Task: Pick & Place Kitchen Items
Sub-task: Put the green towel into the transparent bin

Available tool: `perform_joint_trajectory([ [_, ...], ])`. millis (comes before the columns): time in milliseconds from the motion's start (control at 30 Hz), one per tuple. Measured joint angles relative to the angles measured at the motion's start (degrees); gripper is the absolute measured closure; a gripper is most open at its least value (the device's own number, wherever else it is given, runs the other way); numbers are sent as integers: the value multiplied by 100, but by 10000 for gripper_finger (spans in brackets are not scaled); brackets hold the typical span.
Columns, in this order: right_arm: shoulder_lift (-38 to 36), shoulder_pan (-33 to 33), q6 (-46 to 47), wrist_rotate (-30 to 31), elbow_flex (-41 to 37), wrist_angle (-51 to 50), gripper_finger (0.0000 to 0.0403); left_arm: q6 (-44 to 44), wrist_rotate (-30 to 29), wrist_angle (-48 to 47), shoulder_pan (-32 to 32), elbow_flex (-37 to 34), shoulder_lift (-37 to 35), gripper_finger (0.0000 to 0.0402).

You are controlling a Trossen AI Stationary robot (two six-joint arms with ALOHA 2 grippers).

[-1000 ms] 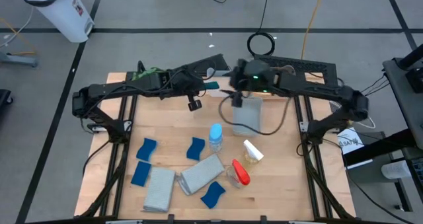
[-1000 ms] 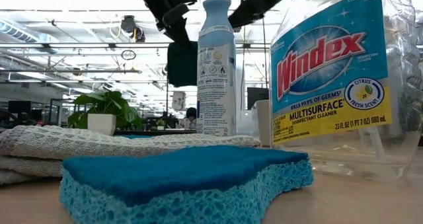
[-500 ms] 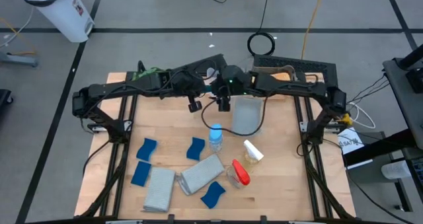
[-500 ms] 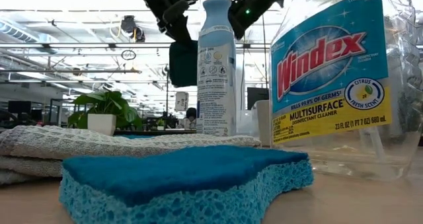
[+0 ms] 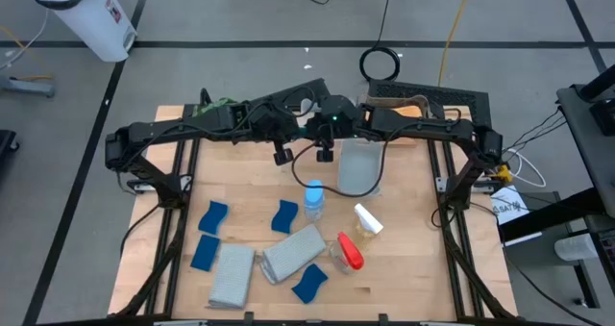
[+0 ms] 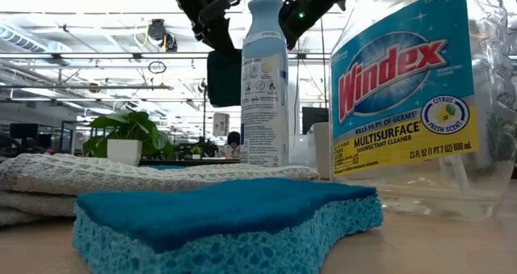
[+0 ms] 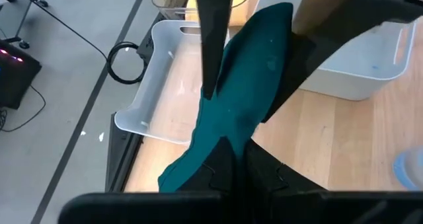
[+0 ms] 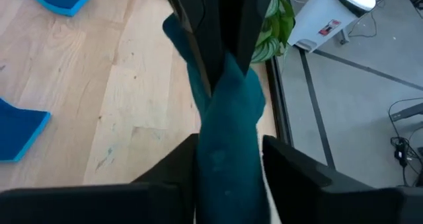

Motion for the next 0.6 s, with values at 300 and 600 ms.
perform_joint_trajectory([
  [300, -12, 157, -216, 11, 0, -48, 356, -51, 0, 4, 4, 0, 0, 380],
  [600, -497, 237, -261, 9, -7, -303, 399, -325, -510, 32, 2, 2, -7, 246],
])
